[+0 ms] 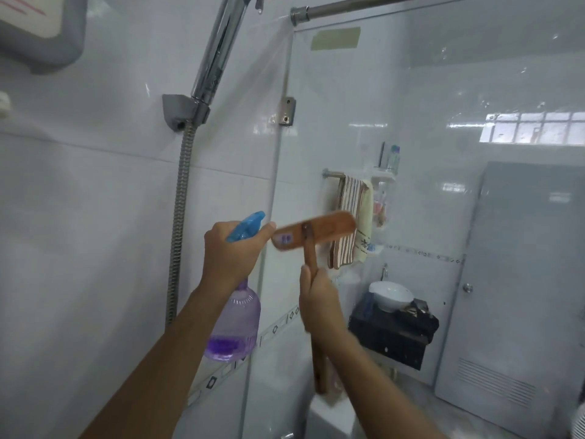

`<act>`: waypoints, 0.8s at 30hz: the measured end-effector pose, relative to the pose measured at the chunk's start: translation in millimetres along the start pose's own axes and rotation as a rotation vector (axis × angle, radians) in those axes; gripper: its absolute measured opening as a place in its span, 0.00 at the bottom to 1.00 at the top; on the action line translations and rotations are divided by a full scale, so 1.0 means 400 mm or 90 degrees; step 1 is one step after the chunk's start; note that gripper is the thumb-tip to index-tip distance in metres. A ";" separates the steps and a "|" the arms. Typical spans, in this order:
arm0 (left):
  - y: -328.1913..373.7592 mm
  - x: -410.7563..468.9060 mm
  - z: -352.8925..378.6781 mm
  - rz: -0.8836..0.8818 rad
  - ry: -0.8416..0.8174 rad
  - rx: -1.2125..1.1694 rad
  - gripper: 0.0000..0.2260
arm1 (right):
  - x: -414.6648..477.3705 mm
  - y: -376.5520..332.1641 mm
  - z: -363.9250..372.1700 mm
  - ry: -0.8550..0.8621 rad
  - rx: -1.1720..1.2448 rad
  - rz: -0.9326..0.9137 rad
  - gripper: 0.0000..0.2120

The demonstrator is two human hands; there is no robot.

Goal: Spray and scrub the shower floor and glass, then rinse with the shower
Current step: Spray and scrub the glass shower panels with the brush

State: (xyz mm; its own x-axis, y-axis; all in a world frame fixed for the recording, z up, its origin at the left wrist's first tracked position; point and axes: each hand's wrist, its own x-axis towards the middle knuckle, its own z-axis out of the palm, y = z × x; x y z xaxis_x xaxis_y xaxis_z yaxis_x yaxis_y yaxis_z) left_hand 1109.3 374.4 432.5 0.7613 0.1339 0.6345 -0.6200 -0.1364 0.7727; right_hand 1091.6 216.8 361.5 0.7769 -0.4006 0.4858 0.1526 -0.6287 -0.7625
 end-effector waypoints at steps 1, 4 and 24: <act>-0.002 0.001 0.000 -0.004 -0.001 0.001 0.22 | 0.041 -0.043 -0.027 0.035 -0.004 -0.033 0.18; 0.000 -0.003 0.005 -0.013 -0.007 -0.003 0.19 | 0.166 -0.212 -0.130 0.092 -0.038 -0.093 0.20; -0.199 -0.208 0.051 -0.120 -0.126 0.061 0.15 | -0.097 0.030 -0.086 0.044 0.078 0.050 0.16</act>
State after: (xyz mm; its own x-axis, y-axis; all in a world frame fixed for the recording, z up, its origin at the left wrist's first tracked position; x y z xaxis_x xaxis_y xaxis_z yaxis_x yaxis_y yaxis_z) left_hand 1099.2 354.1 317.8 0.8892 -0.0274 0.4568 -0.4511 -0.2203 0.8649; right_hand 1042.2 201.8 348.1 0.7458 -0.4932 0.4478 0.1699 -0.5092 -0.8437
